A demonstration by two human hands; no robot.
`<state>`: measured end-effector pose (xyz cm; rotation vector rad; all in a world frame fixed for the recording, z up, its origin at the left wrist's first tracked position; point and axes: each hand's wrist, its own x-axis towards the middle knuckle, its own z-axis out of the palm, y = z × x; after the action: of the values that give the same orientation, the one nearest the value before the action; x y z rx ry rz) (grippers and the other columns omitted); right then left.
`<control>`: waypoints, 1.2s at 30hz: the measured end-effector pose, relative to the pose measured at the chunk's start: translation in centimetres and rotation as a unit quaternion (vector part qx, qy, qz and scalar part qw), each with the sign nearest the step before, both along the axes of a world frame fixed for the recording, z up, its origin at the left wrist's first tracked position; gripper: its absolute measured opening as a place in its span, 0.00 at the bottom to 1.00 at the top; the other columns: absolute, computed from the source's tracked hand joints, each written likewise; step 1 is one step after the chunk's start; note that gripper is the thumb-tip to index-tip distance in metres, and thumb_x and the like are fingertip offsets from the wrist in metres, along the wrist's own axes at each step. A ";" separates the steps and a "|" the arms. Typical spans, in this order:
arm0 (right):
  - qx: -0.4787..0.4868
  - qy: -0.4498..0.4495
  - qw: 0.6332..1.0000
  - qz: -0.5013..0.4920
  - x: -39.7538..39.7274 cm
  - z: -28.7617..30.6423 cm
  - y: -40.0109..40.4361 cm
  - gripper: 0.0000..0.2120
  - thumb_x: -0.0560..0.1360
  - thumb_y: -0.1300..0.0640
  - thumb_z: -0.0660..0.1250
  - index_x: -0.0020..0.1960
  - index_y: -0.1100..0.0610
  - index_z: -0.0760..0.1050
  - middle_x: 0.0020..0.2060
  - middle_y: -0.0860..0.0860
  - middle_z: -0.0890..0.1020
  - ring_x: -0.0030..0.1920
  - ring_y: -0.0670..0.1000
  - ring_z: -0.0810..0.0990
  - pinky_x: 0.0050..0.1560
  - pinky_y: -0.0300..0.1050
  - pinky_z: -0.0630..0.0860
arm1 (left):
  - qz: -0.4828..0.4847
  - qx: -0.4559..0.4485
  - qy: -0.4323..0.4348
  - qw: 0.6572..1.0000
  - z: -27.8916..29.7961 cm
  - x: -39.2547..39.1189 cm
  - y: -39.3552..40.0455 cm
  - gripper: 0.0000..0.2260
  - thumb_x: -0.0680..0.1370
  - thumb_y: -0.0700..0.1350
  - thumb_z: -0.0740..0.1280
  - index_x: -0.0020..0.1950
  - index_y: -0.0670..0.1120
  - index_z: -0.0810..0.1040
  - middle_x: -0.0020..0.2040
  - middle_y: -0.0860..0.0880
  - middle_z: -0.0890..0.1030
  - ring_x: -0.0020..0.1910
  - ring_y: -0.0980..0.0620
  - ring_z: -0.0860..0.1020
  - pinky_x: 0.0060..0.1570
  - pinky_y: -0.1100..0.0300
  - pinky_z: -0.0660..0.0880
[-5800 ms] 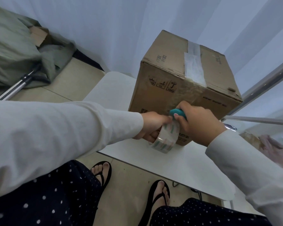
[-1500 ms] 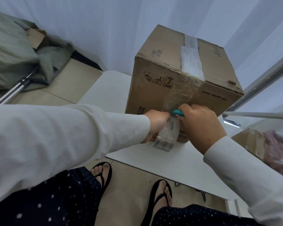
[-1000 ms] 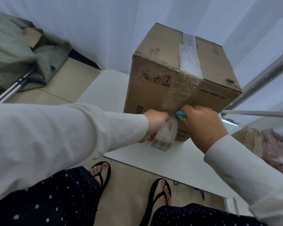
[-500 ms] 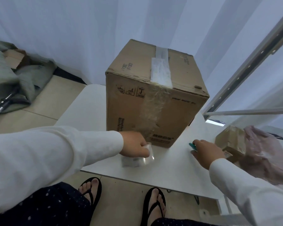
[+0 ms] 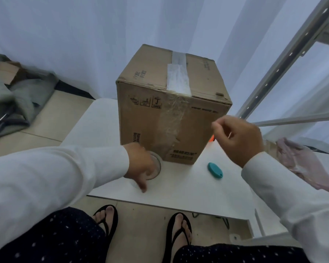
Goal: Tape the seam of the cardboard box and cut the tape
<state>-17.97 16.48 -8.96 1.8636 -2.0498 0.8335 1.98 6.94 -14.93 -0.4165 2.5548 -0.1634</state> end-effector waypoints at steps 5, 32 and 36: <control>-0.091 0.122 0.988 0.029 2.4 0.4 -3.4 0.26 0.71 0.44 0.63 0.63 0.57 0.65 0.58 0.55 0.71 0.56 0.53 0.67 0.57 0.48 0.63 | -0.132 -0.115 0.554 0.814 4.3 0.0 -2.1 0.10 0.72 0.50 0.62 0.45 0.46 0.79 0.43 0.46 0.81 0.43 0.45 0.77 0.40 0.52 0.74; -0.164 0.178 0.970 0.026 3.1 -4.1 -6.6 0.32 0.69 0.41 0.65 0.65 0.56 0.58 0.60 0.52 0.61 0.62 0.55 0.62 0.67 0.51 0.52 | 0.082 -0.297 0.517 0.799 2.1 -1.8 -4.0 0.37 0.70 0.66 0.59 0.68 0.42 0.56 0.63 0.45 0.59 0.63 0.42 0.60 0.65 0.45 0.54; -0.161 0.217 0.962 0.033 2.6 -4.8 -6.9 0.34 0.69 0.40 0.65 0.66 0.58 0.57 0.61 0.53 0.60 0.63 0.57 0.61 0.68 0.53 0.50 | 0.088 -0.311 0.497 0.805 1.8 -2.4 -4.0 0.40 0.66 0.66 0.64 0.67 0.42 0.56 0.61 0.46 0.58 0.61 0.43 0.60 0.63 0.44 0.53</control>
<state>-15.35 9.57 -13.73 1.7501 -1.4971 0.6534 -0.38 2.89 -13.12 -1.2634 3.3922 -0.9546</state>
